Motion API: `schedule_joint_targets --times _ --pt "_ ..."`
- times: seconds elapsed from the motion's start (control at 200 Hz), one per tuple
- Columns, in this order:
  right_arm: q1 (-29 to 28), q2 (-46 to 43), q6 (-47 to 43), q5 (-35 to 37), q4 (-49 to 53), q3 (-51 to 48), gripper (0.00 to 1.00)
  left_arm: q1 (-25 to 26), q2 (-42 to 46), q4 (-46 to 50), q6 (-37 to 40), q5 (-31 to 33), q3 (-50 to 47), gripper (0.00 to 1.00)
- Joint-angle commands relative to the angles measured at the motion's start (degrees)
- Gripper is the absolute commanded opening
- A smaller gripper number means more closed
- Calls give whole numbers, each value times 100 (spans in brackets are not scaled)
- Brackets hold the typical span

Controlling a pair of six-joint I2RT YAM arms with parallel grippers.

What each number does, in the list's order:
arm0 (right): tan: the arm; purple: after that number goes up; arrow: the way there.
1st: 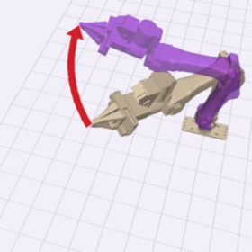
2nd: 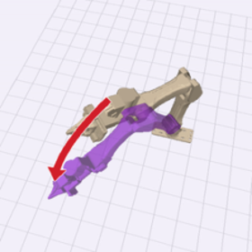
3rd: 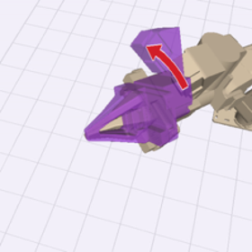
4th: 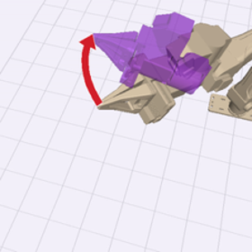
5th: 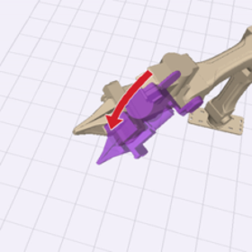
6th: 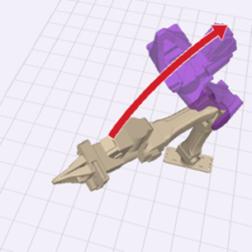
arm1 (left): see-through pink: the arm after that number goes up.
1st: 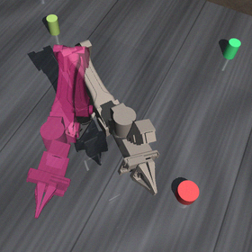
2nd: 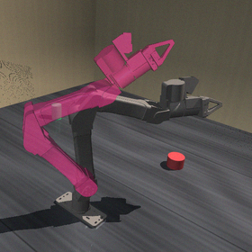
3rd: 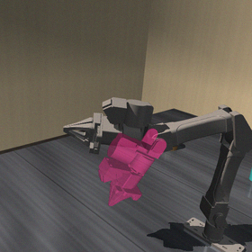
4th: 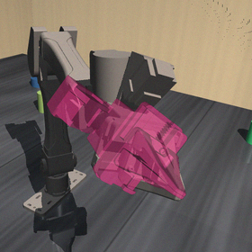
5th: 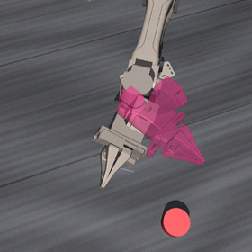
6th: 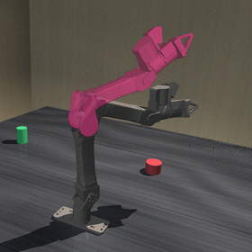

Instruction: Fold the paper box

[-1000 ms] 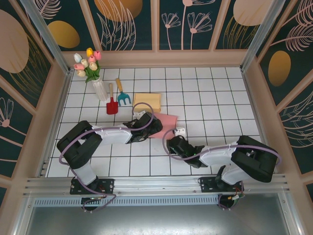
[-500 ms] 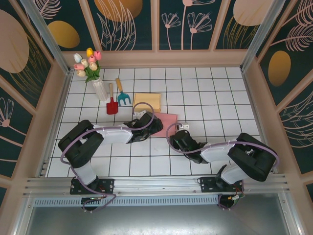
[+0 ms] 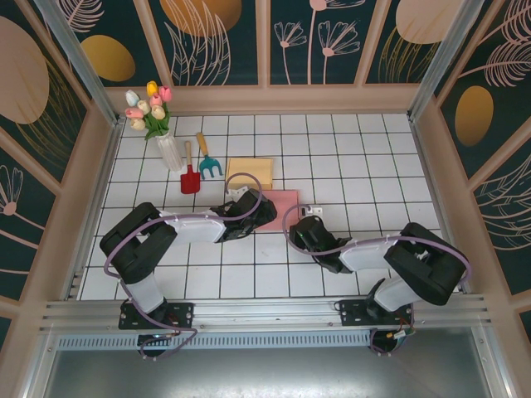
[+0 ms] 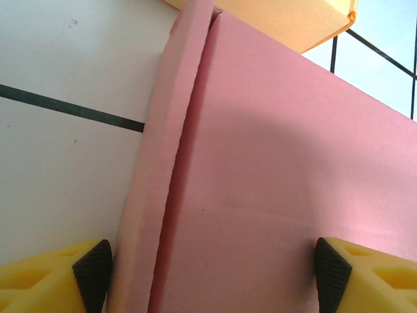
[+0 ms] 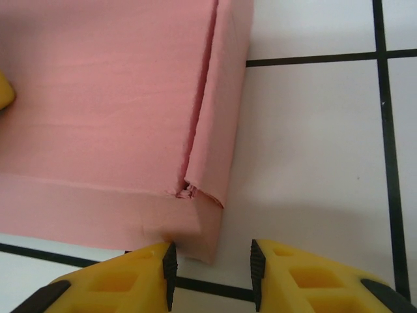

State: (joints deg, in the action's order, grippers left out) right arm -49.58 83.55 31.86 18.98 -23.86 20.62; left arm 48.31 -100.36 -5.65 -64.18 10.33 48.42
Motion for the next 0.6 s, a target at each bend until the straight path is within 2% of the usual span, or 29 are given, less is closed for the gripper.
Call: schedule_joint_targets --times 0.0,0.44,0.596 --pt "171 112 -239 218 -248 152 37 131 -399 1058 239 -541 -333 80" --pt "307 418 -1104 -331 -1672 125 37 419 -327 789 360 -936 -291 81" --pt "433 266 -1032 -344 -1559 108 38 487 -130 845 354 -919 -290 81"
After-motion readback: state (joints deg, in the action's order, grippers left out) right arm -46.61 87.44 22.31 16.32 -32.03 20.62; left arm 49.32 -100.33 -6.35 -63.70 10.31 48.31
